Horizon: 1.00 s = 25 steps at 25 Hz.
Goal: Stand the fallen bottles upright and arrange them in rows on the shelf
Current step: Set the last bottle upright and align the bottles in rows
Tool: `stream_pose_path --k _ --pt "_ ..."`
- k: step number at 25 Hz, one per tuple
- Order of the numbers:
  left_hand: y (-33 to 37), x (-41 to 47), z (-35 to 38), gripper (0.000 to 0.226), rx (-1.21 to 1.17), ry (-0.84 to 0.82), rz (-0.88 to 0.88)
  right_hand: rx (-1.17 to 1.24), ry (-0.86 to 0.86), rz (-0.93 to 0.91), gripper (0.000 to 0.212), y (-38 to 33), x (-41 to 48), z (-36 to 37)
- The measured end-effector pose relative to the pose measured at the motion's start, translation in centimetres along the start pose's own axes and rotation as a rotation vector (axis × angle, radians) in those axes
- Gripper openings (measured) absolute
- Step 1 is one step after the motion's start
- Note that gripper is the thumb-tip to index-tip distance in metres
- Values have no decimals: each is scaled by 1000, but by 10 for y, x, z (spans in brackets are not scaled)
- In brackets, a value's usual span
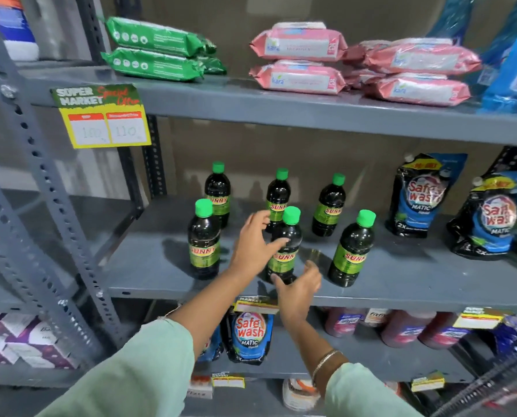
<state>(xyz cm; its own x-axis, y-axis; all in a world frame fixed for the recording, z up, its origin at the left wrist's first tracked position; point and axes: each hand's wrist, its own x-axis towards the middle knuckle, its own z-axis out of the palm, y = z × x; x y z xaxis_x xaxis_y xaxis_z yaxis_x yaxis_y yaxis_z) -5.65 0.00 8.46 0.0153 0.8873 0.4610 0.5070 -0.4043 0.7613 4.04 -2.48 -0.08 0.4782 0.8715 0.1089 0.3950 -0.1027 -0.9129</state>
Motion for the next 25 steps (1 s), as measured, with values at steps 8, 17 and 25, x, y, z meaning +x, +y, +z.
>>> stream_pose_path --k 8,17,25 --pt "-12 16 31 50 48 -4 -196 131 -338 -53 56 -3 36 -6" --pt "-16 16 26 54 24 -31 -194 105 -354 -65 58 0 37 -2" --pt "-21 23 23 55 -53 -140 -207 79 -271 -72 51 0 33 -1"
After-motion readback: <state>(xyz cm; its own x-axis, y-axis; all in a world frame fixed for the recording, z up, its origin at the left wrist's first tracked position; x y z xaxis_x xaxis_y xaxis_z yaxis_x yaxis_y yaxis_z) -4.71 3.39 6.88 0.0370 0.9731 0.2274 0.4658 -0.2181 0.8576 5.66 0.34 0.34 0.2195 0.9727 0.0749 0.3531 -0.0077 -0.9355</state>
